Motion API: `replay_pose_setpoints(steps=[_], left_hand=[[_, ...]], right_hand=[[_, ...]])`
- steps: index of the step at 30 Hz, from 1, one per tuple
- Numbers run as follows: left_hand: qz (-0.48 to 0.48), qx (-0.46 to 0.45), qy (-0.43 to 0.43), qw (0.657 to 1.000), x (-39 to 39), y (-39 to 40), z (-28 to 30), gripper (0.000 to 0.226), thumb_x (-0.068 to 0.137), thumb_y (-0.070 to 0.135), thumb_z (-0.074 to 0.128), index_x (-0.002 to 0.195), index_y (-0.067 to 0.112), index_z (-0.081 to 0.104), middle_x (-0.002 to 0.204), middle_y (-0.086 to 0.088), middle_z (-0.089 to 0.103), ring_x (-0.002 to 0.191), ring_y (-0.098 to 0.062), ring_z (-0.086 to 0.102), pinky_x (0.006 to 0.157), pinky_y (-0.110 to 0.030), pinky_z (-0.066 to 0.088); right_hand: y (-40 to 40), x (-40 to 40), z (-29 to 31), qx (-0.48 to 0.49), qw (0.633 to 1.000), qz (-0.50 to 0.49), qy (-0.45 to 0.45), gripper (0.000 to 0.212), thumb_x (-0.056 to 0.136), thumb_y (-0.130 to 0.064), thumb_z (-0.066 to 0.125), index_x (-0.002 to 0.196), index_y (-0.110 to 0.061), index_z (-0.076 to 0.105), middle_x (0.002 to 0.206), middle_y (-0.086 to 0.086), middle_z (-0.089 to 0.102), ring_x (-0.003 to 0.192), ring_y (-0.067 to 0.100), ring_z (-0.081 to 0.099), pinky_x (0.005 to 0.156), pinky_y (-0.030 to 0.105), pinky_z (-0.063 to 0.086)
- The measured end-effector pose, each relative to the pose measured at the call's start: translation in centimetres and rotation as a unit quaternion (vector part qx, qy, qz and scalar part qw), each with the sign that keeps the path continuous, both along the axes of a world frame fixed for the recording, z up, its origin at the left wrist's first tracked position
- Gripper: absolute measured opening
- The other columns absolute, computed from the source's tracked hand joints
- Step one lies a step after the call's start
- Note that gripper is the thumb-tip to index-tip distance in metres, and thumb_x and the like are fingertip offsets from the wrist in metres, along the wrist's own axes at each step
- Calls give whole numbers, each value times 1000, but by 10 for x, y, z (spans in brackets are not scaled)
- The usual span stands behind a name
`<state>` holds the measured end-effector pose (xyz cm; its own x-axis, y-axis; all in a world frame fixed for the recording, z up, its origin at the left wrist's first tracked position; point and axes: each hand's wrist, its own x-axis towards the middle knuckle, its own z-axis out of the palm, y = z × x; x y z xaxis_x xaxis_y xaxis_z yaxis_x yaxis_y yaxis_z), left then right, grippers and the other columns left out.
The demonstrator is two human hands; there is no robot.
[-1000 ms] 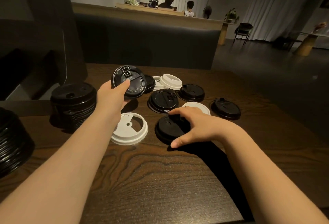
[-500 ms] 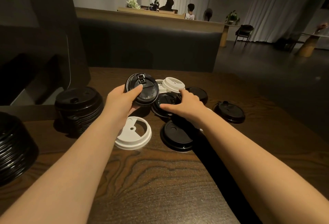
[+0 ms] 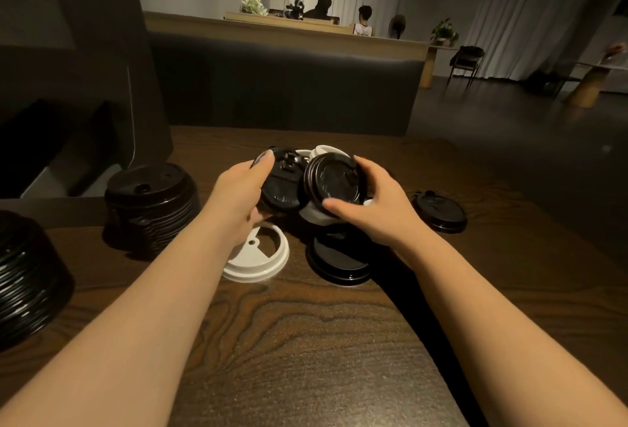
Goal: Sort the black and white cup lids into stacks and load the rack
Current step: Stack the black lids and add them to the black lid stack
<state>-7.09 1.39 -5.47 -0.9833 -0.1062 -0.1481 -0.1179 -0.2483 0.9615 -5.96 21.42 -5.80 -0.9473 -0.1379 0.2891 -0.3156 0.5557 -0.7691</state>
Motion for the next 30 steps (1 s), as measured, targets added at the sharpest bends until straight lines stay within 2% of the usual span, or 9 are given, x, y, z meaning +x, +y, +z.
replay_pose_setpoints(steps=[3,8,12,15,18,22,25,28,30], left_hand=[[-57,-23,-4,998,8,11,2,36,96,39,52,123,17,59,110,-5,70,100,-22,67,89,-45,54],[-119,32,-26,992,17,21,1,37,101,40,38,116,15,62,108,-9,71,101,-25,67,85,-43,54],[-126,81,-51,987,19,20,-2,38,103,35,34,107,12,64,101,-12,72,96,-27,68,78,-41,53],[-144,78,-46,985,19,20,-3,46,102,42,32,108,11,65,98,-12,74,93,-26,69,74,-40,53],[-151,29,-2,988,22,25,-3,39,92,47,48,107,15,66,104,-12,73,95,-25,70,81,-40,55],[-132,-16,56,990,23,25,-9,21,88,18,63,109,19,63,100,-5,72,91,-18,70,71,-30,55],[-131,0,67,989,24,25,-8,23,88,17,63,110,20,62,99,-2,72,88,-14,70,70,-28,55],[-136,-43,83,986,23,21,-7,17,87,20,64,104,17,66,96,-4,73,90,-17,69,75,-29,53],[-143,-118,101,977,23,20,-8,10,87,25,66,89,17,71,86,-3,74,85,-18,69,76,-30,52]], right_hand=[[-3,8,-1,49,997,49,19,90,72,-33,81,145,-22,30,137,-12,42,122,-1,39,102,18,35],[-5,10,3,60,992,107,19,90,72,-32,81,147,-20,31,143,-9,43,130,3,40,110,25,35],[0,14,7,82,986,147,4,83,75,-25,80,143,-28,32,125,-31,40,113,-19,40,95,0,32],[1,13,8,99,981,166,-10,87,76,-24,79,146,-30,28,133,-26,36,118,-15,37,94,-4,28],[2,14,7,88,980,180,-20,88,77,-20,78,148,-31,25,137,-23,33,126,-11,31,98,0,27],[1,13,7,-23,978,200,-54,85,82,-17,73,145,-41,22,140,-21,34,127,-7,39,102,13,37],[-5,7,4,-197,966,101,-131,62,86,-24,68,141,-30,40,125,-7,55,114,13,58,94,34,50],[-7,2,1,-196,971,67,-119,18,91,-20,62,108,-21,67,99,1,71,96,19,68,81,35,53],[-8,4,1,-184,974,68,-110,12,92,-18,61,98,-25,69,96,3,73,94,21,69,82,37,55]])
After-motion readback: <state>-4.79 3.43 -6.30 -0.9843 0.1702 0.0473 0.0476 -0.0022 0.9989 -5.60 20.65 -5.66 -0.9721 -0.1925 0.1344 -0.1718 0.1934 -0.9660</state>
